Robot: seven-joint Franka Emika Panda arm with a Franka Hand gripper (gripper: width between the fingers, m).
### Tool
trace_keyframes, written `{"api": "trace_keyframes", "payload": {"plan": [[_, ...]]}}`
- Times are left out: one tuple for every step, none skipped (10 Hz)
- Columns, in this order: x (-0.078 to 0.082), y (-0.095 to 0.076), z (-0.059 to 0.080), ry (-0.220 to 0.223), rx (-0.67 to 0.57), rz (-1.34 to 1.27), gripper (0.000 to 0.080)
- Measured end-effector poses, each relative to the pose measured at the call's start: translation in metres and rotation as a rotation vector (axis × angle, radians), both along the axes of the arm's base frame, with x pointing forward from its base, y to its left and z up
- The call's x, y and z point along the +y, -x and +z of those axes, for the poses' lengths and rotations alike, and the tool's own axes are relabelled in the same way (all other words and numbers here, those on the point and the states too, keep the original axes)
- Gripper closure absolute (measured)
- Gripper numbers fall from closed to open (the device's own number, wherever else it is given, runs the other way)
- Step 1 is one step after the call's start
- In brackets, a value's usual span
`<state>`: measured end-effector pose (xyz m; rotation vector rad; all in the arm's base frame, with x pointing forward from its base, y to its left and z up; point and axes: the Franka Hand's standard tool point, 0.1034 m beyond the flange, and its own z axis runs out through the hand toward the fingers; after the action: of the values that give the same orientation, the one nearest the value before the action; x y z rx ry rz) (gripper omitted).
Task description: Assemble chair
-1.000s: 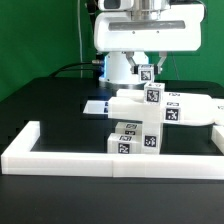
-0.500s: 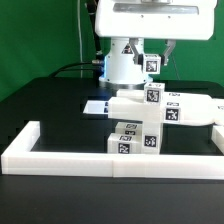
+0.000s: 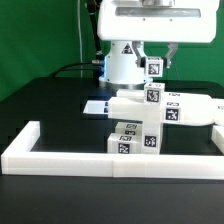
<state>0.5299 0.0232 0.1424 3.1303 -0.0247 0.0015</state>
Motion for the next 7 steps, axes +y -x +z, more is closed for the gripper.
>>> {"api": "trace_keyframes", "payload": {"plan": [[0.0072, 0.0012, -0.0049, 0.004, 0.002, -0.003, 0.0511], [0.011, 0.0029, -0.0089, 0.007, 0.003, 0.003, 0.0511], [0.0101, 0.0037, -0.0113, 0.01, -0.002, 0.005, 0.0511], [0.0082, 0.0038, -0.0117, 0.011, -0.004, 0.002, 0.0511], [0.0085, 0.0038, -0.0117, 0.011, -0.004, 0.003, 0.0511], [0.0085, 0.0038, -0.0117, 0.011, -0.003, 0.003, 0.0511], [0.009, 0.004, -0.0122, 0.011, -0.005, 0.0, 0.0511]]}}
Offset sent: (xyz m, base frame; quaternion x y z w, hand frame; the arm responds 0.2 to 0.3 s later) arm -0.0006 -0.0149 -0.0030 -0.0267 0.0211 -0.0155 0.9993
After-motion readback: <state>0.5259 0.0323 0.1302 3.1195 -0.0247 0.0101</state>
